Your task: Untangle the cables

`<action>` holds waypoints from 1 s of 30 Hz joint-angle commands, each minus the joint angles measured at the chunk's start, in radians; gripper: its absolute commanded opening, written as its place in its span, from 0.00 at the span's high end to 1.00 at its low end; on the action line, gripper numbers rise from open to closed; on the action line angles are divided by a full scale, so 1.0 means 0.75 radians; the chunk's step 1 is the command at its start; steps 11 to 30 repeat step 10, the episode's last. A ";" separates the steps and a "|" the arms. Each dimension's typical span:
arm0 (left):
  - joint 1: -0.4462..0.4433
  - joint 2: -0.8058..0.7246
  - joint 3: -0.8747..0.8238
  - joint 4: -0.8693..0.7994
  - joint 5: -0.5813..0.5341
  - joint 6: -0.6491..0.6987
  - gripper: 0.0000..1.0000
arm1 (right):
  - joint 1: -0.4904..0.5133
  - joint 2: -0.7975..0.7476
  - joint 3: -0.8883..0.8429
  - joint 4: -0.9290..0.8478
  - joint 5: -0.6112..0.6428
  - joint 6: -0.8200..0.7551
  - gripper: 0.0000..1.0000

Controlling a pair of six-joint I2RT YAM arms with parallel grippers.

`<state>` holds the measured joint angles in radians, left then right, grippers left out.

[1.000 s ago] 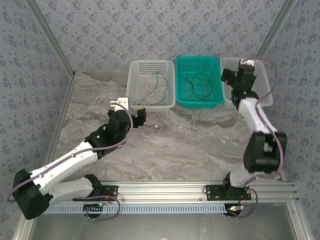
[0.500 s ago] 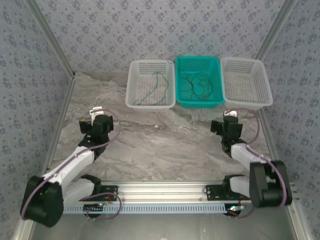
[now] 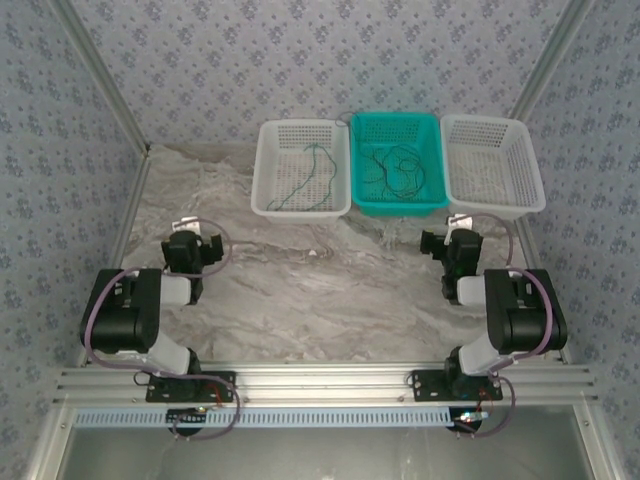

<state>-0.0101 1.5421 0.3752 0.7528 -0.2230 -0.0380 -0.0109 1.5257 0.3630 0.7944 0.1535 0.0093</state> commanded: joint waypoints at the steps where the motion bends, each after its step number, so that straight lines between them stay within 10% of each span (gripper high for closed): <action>1: 0.019 -0.018 0.032 0.094 0.088 -0.024 0.01 | -0.013 -0.010 0.040 0.015 -0.102 -0.036 0.00; 30: 0.015 -0.014 0.033 0.110 0.091 -0.017 0.00 | -0.022 -0.016 0.042 0.008 -0.140 -0.042 0.00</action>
